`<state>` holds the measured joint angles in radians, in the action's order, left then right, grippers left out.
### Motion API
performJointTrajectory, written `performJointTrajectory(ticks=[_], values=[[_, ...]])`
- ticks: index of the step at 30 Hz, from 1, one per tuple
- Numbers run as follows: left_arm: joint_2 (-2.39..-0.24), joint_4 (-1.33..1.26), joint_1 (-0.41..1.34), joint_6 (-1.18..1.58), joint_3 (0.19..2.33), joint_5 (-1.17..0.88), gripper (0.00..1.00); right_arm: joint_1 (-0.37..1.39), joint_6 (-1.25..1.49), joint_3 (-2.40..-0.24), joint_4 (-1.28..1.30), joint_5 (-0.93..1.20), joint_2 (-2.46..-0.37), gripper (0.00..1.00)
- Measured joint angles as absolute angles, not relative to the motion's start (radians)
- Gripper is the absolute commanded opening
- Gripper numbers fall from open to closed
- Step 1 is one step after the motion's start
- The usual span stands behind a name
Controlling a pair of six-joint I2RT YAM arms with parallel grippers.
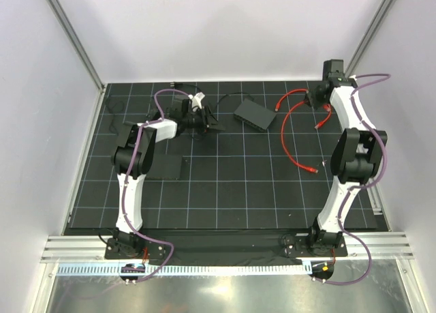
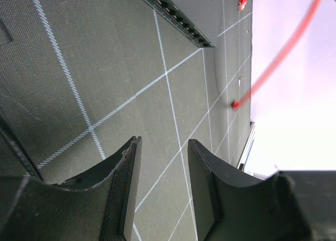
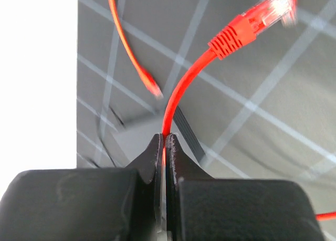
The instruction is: Pull the plug from the switch port
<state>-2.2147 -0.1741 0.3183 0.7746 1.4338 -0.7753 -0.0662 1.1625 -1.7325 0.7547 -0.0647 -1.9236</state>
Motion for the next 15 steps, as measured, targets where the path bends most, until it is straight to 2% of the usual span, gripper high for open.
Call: performJointTrajectory(ticks=[7,15], values=[[-2.215,-0.191,0.318,0.786,1.433,-0.789,0.45,-0.116,1.176,-1.971,0.704,-0.103,-2.189,0.01],[-2.217,-0.192,0.318,0.787,1.439,-0.801,0.45,-0.138,1.203,-2.112,0.586,-0.156,-2.397,0.01]])
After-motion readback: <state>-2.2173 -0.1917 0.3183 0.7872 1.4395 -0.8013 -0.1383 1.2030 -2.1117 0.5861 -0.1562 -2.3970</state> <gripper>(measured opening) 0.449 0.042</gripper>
